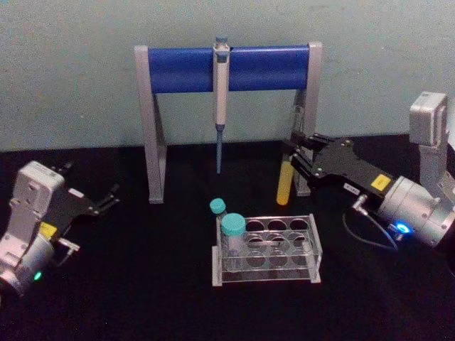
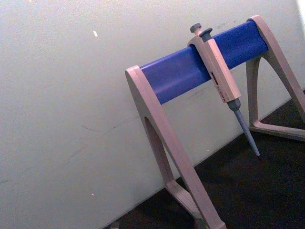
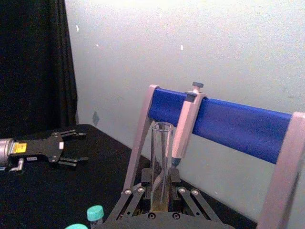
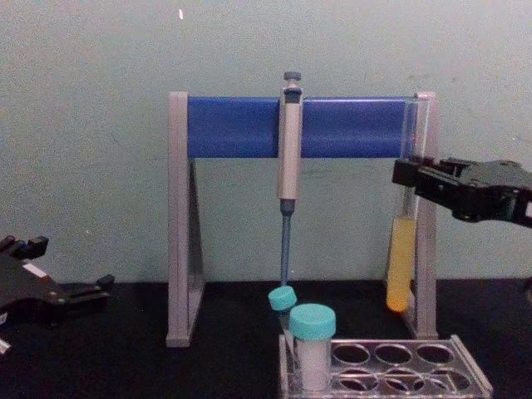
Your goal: Pick up the test tube from the test tube rack, shake it, then place it back into the test tube rack.
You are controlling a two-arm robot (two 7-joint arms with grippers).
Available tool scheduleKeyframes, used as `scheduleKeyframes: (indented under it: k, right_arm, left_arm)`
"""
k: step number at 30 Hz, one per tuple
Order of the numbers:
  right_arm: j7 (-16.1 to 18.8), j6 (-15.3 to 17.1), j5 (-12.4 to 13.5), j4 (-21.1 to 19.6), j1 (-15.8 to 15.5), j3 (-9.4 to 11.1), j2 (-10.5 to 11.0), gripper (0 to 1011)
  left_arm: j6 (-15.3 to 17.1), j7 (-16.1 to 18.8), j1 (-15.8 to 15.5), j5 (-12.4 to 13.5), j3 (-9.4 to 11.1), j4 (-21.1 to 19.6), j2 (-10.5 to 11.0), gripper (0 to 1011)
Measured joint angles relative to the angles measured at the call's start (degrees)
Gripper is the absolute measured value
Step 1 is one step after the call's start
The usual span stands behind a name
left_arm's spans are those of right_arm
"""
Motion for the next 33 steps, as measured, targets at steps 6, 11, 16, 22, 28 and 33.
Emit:
scheduleKeyframes:
  k: [6,11,16,22,28,33]
  right_arm:
    - [-1.4,0.2,0.0,-2.5,-2.3,1.5,1.3,229]
    - [-2.5,0.3,0.0,-5.4,-5.0,2.8,2.7,229]
    - [-3.0,0.4,0.0,-8.5,-8.1,4.0,4.0,229]
    - [-2.8,0.4,0.5,-11.9,-11.4,4.3,4.8,229]
    - [-1.2,0.9,0.7,-12.2,-10.7,2.4,4.0,229]
    - [0.1,1.0,0.5,-10.2,-7.9,0.5,2.6,229]
  left_arm:
    - [0.0,0.0,0.0,0.0,0.0,0.0,0.0,1010]
    - [0.0,0.0,0.0,0.0,0.0,0.0,0.0,1010]
    - [0.0,0.0,0.0,0.0,0.0,0.0,0.0,1010]
    - [0.0,0.0,0.0,0.0,0.0,0.0,0.0,1009]
    - [0.0,0.0,0.0,0.0,0.0,0.0,0.0,1010]
    - [0.0,0.0,0.0,0.0,0.0,0.0,0.0,1010]
